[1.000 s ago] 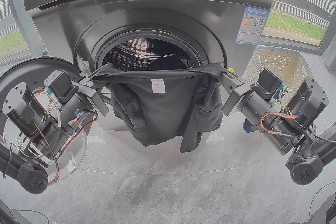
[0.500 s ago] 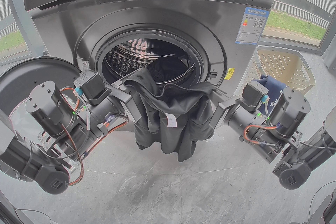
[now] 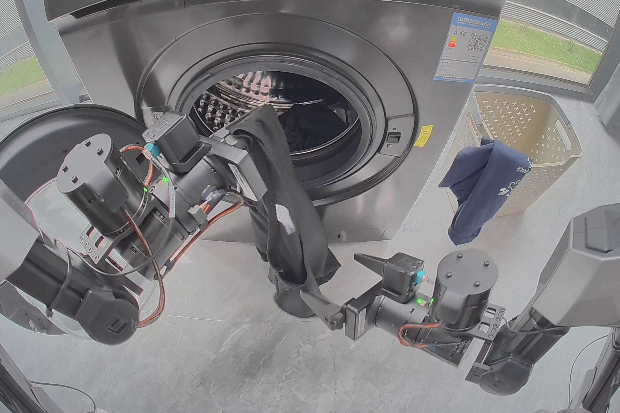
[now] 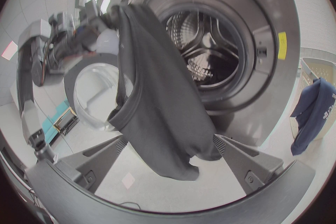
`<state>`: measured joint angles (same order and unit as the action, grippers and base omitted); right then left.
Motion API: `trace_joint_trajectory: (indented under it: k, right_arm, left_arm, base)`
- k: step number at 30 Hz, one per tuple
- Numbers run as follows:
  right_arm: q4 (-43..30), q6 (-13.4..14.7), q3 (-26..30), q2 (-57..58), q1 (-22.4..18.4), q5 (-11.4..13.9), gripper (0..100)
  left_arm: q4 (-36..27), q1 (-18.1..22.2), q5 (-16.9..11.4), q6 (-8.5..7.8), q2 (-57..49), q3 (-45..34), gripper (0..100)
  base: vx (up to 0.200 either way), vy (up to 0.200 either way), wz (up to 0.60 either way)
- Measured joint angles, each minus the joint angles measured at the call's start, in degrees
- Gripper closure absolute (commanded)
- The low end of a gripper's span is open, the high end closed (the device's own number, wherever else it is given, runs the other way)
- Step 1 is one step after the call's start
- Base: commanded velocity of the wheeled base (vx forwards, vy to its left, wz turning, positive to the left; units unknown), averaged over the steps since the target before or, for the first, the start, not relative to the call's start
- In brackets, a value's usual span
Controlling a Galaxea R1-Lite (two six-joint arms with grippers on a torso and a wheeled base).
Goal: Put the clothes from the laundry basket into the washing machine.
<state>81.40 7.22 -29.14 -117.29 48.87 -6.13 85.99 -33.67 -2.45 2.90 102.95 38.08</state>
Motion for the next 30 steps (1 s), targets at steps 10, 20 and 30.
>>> trace_joint_trajectory:
  k: [10, 20, 30]
  right_arm:
    - [0.33, -0.22, -0.18, -4.02, -0.50, 0.06, 0]
    - [0.72, -1.30, -8.35, -6.72, -1.52, 0.94, 0]
    - [0.68, -2.02, -17.44, -12.02, -0.87, 1.18, 0]
  left_arm:
    - [0.33, -0.20, -0.17, 0.07, -0.44, 0.55, 100]
    - [0.33, -0.59, -0.59, 0.00, -1.41, 0.17, 100]
    - [0.30, -0.61, -0.63, -0.04, -2.01, 0.20, 100]
  base:
    - [0.000, 0.000, 0.00]
    - [0.000, 0.000, 0.00]
    - [0.000, 0.000, 0.00]
